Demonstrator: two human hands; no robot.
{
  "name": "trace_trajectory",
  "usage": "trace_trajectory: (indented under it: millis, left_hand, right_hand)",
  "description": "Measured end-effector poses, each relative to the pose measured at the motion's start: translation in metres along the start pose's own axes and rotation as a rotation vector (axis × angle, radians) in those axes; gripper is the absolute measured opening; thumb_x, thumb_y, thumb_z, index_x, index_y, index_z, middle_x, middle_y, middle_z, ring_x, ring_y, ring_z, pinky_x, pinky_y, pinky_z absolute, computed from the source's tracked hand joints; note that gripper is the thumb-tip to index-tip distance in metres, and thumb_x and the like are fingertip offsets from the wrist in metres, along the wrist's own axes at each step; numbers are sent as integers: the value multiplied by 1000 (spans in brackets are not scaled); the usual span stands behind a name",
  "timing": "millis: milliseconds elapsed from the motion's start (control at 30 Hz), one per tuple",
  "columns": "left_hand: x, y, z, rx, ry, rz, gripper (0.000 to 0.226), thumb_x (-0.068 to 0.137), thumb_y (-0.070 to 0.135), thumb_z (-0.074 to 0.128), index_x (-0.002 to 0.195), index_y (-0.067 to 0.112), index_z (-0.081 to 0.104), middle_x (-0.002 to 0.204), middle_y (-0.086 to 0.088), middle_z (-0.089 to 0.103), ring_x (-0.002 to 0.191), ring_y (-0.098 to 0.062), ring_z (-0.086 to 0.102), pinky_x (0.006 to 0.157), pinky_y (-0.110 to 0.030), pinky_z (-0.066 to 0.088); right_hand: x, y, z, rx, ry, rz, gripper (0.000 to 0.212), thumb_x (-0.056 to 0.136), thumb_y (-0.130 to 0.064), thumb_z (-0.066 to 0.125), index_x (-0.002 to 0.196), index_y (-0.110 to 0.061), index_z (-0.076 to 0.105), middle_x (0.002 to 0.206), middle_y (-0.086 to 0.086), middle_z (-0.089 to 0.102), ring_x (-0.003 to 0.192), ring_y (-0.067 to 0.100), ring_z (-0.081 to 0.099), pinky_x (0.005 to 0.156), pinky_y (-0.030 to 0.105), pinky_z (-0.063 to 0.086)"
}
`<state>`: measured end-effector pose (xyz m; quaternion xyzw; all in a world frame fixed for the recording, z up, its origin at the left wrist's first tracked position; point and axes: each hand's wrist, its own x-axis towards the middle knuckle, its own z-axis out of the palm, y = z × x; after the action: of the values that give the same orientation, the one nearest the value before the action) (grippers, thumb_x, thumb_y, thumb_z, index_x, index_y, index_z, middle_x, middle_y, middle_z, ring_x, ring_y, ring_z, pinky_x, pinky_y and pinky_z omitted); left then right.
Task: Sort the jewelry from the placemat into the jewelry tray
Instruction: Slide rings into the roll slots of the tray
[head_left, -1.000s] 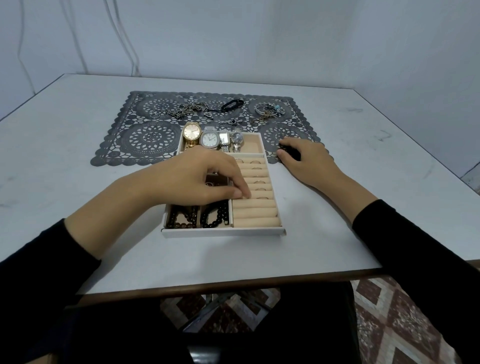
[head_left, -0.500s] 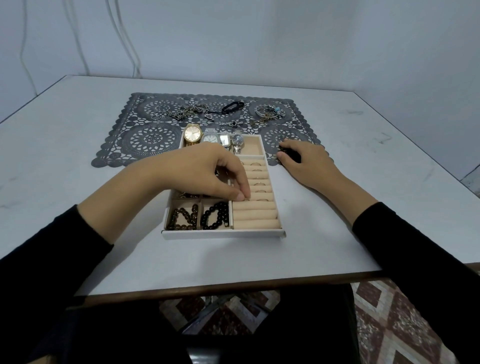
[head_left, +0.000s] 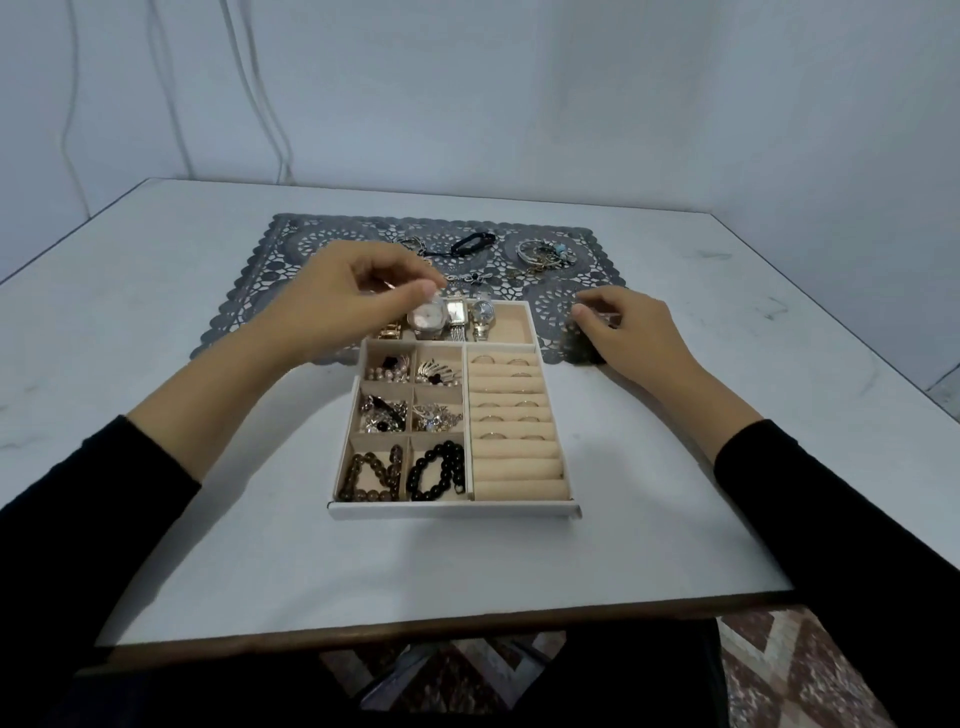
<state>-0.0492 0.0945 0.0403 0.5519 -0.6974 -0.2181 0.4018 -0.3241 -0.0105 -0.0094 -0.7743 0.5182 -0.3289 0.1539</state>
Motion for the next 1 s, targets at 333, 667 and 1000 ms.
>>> trace_trajectory:
  millis: [333,667,1000]
  left_hand:
    - [37,-105,-34,473,239,-143,30,97,24,55,126,18,61,131,-11,55,118,-26,52,95,-30,34]
    - [62,-127,-51,536,209,-174,26,96,18,56,119,14,68,116,-11,63,96,-22,54,85,-29,37]
    - [82,-139,-62,362,269,-240,16,88,23,70,105,25,69,94,3,67,85,-16,59,70,-21,40]
  right_hand:
    - [60,9,24,-20,70,32,28,93,-24,57,116,-11,67,113,4,67,104,18,59,92,24,41]
    - [105,15,38,-29,133,29,23,92,-20,58,108,-11,71,107,8,67,101,22,60,94,30,43]
    - [128,19,44,11,96,114,15,87,-24,66,94,-14,76,85,4,70,85,16,60,77,22,40]
